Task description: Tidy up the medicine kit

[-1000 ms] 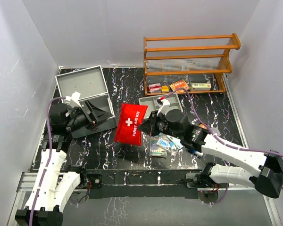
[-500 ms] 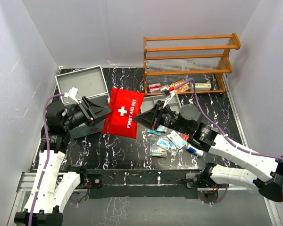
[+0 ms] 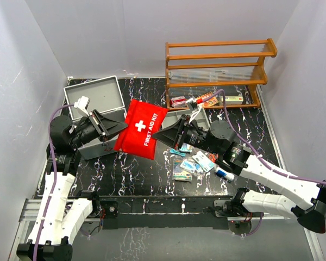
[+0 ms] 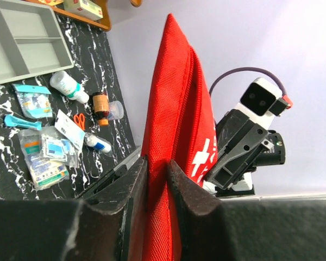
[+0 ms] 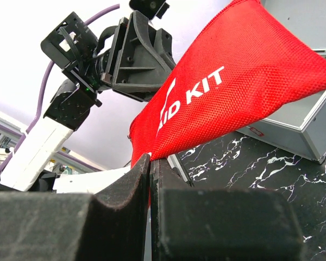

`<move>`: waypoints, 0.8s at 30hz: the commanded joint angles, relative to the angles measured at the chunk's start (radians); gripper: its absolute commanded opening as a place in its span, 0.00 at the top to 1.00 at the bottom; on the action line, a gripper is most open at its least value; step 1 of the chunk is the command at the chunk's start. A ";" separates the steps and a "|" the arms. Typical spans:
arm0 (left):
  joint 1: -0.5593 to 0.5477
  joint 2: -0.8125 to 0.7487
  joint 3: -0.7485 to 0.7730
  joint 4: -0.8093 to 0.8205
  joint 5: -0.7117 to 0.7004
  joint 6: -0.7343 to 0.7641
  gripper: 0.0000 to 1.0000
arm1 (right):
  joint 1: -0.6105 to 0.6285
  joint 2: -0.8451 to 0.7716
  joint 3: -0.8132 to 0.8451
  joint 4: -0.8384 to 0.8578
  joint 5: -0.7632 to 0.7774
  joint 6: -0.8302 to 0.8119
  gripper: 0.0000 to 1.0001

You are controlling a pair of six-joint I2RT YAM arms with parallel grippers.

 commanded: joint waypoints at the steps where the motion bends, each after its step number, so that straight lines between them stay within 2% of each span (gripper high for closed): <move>1: -0.002 -0.002 -0.009 0.139 0.087 -0.078 0.77 | 0.000 0.005 0.016 0.082 -0.018 -0.001 1.00; 5: -0.002 -0.002 -0.022 0.211 0.112 -0.127 0.75 | 0.000 0.012 0.003 0.083 -0.021 0.002 1.00; 8: -0.002 0.000 -0.014 0.208 0.120 -0.123 0.81 | 0.000 0.010 -0.006 0.087 -0.013 0.005 1.00; 12: -0.003 0.001 -0.003 0.167 0.109 -0.093 0.96 | 0.000 0.006 -0.014 0.084 -0.002 0.005 1.00; 14: -0.002 0.004 0.012 0.115 0.093 -0.043 1.00 | 0.000 0.001 -0.023 0.074 0.016 0.005 1.00; 17: -0.002 0.010 0.032 0.068 0.076 -0.002 0.97 | 0.000 -0.014 -0.040 0.048 0.049 0.002 1.00; 18: -0.002 0.011 0.033 0.070 0.076 -0.003 0.89 | 0.000 -0.019 -0.046 0.042 0.060 0.001 1.00; 20: -0.002 0.010 0.039 0.083 0.072 -0.016 0.81 | 0.000 -0.028 -0.057 0.023 0.080 -0.002 1.00; 24: -0.002 -0.011 0.103 -0.037 -0.052 0.009 0.85 | 0.000 -0.052 -0.073 0.000 0.121 -0.005 1.00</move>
